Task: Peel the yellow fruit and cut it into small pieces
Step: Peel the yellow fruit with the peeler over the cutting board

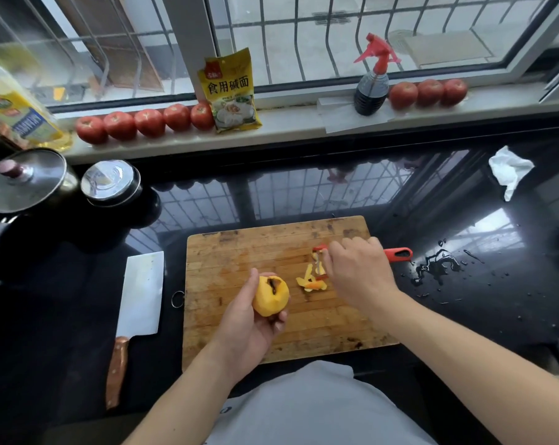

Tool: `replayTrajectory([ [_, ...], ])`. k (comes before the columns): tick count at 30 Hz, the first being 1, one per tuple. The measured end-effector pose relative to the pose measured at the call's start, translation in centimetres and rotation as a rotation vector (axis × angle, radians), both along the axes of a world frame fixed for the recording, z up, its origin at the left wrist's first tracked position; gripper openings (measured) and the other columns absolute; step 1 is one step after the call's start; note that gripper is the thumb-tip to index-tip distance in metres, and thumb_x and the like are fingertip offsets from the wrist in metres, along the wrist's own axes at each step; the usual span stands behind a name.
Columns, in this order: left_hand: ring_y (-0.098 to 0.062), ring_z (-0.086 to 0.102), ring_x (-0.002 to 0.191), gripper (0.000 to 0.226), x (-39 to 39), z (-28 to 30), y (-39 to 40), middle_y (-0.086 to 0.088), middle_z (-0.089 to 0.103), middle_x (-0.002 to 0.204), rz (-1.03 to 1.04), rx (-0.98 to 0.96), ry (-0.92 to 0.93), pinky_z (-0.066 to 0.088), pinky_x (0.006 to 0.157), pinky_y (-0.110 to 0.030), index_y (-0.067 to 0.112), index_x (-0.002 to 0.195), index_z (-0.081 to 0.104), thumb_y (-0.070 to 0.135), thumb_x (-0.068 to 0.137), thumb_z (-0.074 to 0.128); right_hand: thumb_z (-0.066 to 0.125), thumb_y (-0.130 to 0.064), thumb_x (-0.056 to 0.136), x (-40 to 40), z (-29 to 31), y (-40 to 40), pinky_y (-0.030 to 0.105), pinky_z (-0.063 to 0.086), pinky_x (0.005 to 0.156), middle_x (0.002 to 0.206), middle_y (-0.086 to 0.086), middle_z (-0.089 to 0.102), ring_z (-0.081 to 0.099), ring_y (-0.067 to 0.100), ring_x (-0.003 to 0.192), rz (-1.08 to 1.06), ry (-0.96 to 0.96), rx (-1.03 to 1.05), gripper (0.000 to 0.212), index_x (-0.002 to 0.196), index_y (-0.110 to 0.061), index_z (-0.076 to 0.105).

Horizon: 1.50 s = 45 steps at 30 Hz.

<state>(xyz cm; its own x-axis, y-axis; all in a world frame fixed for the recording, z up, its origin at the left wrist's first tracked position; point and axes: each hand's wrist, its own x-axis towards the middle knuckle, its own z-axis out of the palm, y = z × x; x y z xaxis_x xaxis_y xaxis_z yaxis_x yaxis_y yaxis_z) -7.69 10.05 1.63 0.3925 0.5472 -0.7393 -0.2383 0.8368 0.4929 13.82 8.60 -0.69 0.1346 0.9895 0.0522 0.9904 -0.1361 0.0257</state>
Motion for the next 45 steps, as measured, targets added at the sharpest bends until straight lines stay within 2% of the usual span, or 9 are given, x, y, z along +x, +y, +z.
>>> replayTrajectory([
  [3, -0.021, 0.058, 0.065, 0.052, 0.4, -0.1, 0.0, -0.017, 0.065, 0.098, -0.016, 0.068, 0.049, 0.04, 0.054, -0.029, 0.013, 0.123, 0.064, 0.057, 0.101, 0.048, 0.039, -0.033, 0.105, -3.2, 2.8, -1.1, 0.034, 0.034, 0.063, 0.065, -0.007, 0.048, 0.041, 0.016, 0.06, 0.236, 0.248, 0.209, 0.039, 0.069, -0.022, 0.05],
  [8, -0.016, 0.067, 0.07, 0.054, 1.6, 0.5, -0.5, -0.009, 0.071, 0.083, 0.029, 0.146, 0.145, 0.052, 0.058, -0.029, 0.004, 0.114, 0.067, 0.051, 0.107, 0.042, 0.041, -0.033, 0.105, -6.0, 3.1, -1.6, 0.038, 0.039, 0.064, 0.068, -0.002, 0.056, 0.046, 0.018, 0.062, 0.297, 0.185, 0.23, 0.038, 0.072, -0.02, 0.057],
  [15, -0.015, 0.059, 0.066, 0.043, 1.7, 0.5, -0.5, -0.005, 0.067, 0.077, -0.012, 0.209, 0.207, 0.045, 0.059, -0.03, 0.01, 0.103, 0.066, 0.046, 0.108, 0.044, 0.04, -0.033, 0.106, -4.3, 1.8, -1.0, 0.036, 0.035, 0.061, 0.067, -0.001, 0.055, 0.045, 0.02, 0.06, 0.352, 0.113, 0.248, 0.04, 0.072, -0.018, 0.056],
  [20, -0.019, 0.055, 0.058, 0.048, 0.4, 0.0, -0.3, -0.024, 0.072, 0.095, -0.044, 0.263, 0.25, 0.042, 0.049, -0.027, 0.005, 0.108, 0.065, 0.048, 0.107, 0.042, 0.033, -0.035, 0.107, -1.4, 0.7, 0.5, 0.037, 0.042, 0.069, 0.074, -0.003, 0.063, 0.057, 0.021, 0.066, 0.207, -0.039, 0.048, 0.044, 0.077, -0.02, 0.06],
  [24, -0.021, 0.058, 0.062, 0.049, -0.2, 0.3, -0.3, -0.022, 0.076, 0.108, -0.053, 0.231, 0.206, 0.046, 0.06, -0.032, 0.006, 0.114, 0.065, 0.05, 0.104, 0.045, 0.031, -0.037, 0.107, 0.8, -0.7, 1.5, 0.041, 0.045, 0.075, 0.08, 0.0, 0.068, 0.06, 0.026, 0.075, 0.002, -0.115, -0.05, 0.044, 0.082, -0.021, 0.064],
  [34, -0.022, 0.059, 0.066, 0.057, -0.4, -0.7, -0.2, -0.013, 0.066, 0.094, -0.063, 0.146, 0.152, 0.045, 0.053, -0.028, 0.01, 0.125, 0.07, 0.057, 0.099, 0.049, 0.031, -0.035, 0.107, -0.5, -0.5, 0.8, 0.032, 0.043, 0.066, 0.069, -0.008, 0.056, 0.051, 0.014, 0.061, 0.053, 0.111, -0.088, 0.041, 0.075, -0.022, 0.053],
  [37, -0.021, 0.056, 0.07, 0.059, -0.3, -0.9, -0.1, -0.012, 0.065, 0.093, -0.073, 0.18, 0.165, 0.043, 0.06, -0.031, 0.012, 0.125, 0.07, 0.059, 0.099, 0.048, 0.031, -0.037, 0.106, -3.6, 2.1, -0.3, 0.03, 0.035, 0.059, 0.063, -0.011, 0.046, 0.042, 0.012, 0.055, 0.15, 0.24, 0.134, 0.045, 0.068, -0.023, 0.05],
  [41, -0.022, 0.057, 0.085, 0.051, 0.4, -0.6, -0.5, -0.007, 0.07, 0.096, -0.069, 0.251, 0.185, 0.044, 0.082, -0.042, 0.02, 0.112, 0.075, 0.061, 0.092, 0.051, 0.031, -0.038, 0.107, -6.0, 2.9, -1.1, 0.034, 0.043, 0.064, 0.068, -0.008, 0.053, 0.044, 0.014, 0.06, 0.201, 0.169, 0.135, 0.045, 0.073, -0.023, 0.056],
  [45, -0.02, 0.058, 0.088, 0.038, 0.8, -0.4, -0.9, -0.001, 0.071, 0.092, -0.033, 0.334, 0.237, 0.046, 0.08, -0.04, 0.021, 0.111, 0.072, 0.048, 0.106, 0.045, 0.03, -0.038, 0.108, -6.0, 2.8, -1.3, 0.036, 0.044, 0.063, 0.07, -0.004, 0.057, 0.047, 0.016, 0.061, 0.212, 0.116, 0.145, 0.045, 0.075, -0.023, 0.057],
])
